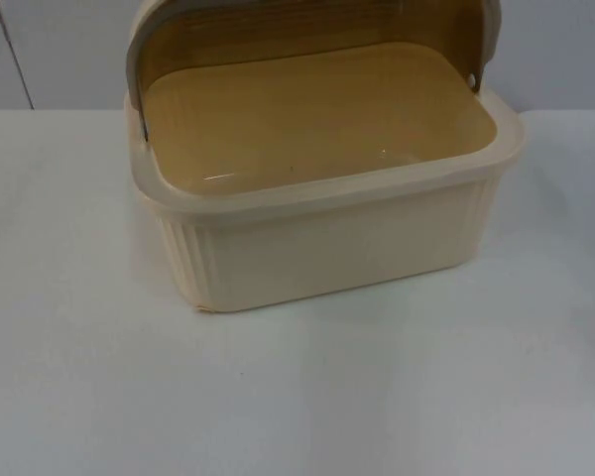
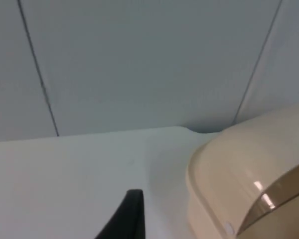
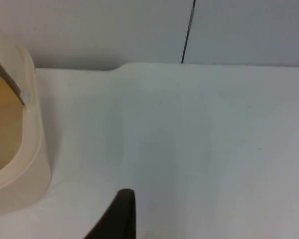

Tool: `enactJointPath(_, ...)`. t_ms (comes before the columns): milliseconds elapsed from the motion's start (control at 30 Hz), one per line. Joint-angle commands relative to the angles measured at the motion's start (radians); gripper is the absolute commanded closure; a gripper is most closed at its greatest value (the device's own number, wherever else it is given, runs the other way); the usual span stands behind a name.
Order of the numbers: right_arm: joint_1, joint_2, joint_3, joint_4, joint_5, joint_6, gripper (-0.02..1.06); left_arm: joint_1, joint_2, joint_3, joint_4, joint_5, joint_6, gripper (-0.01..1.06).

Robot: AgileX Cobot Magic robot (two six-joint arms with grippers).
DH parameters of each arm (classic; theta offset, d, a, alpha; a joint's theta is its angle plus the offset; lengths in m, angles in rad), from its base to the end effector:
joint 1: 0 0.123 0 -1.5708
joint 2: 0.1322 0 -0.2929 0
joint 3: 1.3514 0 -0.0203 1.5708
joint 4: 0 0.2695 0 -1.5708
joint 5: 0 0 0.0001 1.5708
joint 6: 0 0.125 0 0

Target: Open the box lid with the left hand, place the block into the box with the right hand, then close the box lid with the left hand.

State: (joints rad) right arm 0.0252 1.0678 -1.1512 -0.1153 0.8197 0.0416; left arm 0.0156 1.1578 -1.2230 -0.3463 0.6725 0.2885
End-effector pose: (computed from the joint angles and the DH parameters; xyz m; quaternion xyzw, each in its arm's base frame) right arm 0.2556 -0.0041 0.3867 -0.0092 0.8943 -0.0404 0.4456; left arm 0.2902 -0.0219 0.4078 0.0537 0.8528 -0.0838 0.5126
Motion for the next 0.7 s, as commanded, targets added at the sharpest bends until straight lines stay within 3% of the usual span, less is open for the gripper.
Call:
enactJointPath(0,-0.005,0.028,-0.004,0.013,-0.011,-0.005,0.00,-0.005,0.020,-0.053,-0.002,0.068,-0.007,0.00)
enactJointPath(167,-0.005,0.099,-0.002,0.056,-0.004,-0.010,0.00,-0.005,0.030,-0.085,-0.006,0.099,-0.008,0.00)
enactJointPath(233,-0.005,0.140,0.009,0.096,0.007,-0.056,0.00,-0.005,0.030,-0.083,-0.006,0.104,-0.008,0.00)
enactJointPath(500,-0.005,0.205,0.200,0.131,-0.182,-0.087,0.00,-0.005,0.030,-0.079,0.037,0.103,-0.005,0.00)
enactJointPath(667,-0.005,0.300,0.212,0.179,-0.189,-0.084,0.00,-0.005,0.030,-0.079,0.042,0.096,-0.005,0.00)
